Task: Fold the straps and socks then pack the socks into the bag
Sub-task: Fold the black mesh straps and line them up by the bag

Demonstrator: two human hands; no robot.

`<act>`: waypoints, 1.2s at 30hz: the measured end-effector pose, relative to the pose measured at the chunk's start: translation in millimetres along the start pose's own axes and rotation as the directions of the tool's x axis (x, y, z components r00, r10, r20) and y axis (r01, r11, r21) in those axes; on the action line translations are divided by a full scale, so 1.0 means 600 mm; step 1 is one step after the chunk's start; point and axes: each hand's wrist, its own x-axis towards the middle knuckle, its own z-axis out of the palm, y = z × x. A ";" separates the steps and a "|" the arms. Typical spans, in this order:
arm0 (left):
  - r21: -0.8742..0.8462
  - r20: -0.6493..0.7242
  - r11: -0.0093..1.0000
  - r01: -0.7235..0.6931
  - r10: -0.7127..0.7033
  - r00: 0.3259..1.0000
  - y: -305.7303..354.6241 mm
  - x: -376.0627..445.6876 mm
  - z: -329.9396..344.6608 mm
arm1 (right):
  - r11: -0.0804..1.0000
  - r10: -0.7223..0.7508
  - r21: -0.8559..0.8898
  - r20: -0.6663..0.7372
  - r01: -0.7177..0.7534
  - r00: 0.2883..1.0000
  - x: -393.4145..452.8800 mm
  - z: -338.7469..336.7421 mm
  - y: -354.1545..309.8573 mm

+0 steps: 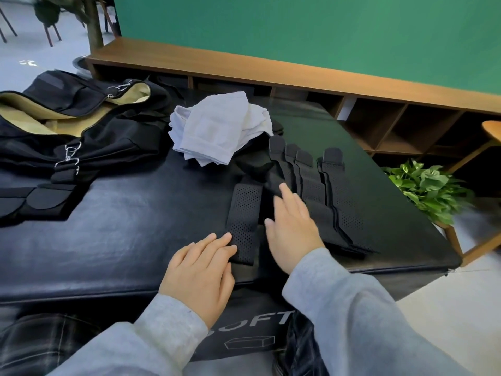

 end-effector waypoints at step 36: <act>-0.165 0.175 0.939 0.300 -0.272 0.946 -0.006 0.051 -0.016 | 0.987 -0.138 0.044 -0.272 0.155 0.952 -0.060 0.098 0.009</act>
